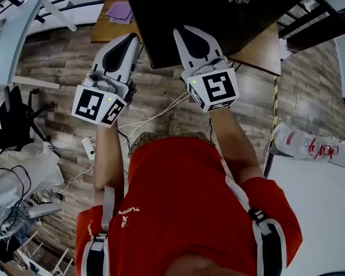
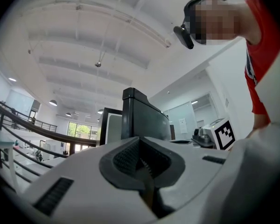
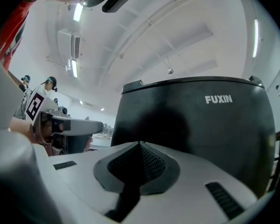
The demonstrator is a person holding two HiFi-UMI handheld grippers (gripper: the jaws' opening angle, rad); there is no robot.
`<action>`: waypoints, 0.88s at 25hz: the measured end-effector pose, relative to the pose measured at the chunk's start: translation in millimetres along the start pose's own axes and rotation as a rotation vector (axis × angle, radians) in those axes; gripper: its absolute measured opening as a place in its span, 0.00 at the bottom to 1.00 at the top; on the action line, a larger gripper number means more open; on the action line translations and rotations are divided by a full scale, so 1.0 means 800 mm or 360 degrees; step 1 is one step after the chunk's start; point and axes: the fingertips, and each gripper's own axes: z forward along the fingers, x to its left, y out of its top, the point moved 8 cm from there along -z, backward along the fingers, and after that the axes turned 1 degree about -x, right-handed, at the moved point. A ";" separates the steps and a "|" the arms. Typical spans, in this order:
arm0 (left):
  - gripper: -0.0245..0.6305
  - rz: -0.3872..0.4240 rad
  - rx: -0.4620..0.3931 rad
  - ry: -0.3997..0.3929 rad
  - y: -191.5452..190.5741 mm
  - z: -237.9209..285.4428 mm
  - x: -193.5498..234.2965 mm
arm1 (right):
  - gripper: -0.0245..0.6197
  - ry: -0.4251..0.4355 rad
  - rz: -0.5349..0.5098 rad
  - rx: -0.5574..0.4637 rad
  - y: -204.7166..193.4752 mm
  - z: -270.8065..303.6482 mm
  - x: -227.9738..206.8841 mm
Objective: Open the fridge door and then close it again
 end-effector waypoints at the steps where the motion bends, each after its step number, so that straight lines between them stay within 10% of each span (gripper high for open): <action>1: 0.05 -0.0003 0.0002 0.0001 0.000 0.005 0.006 | 0.08 -0.0008 0.0001 0.0008 -0.001 0.006 -0.004; 22: 0.05 -0.0045 0.0058 -0.0161 -0.023 0.076 0.097 | 0.08 -0.0280 -0.0009 0.0145 -0.031 0.105 -0.086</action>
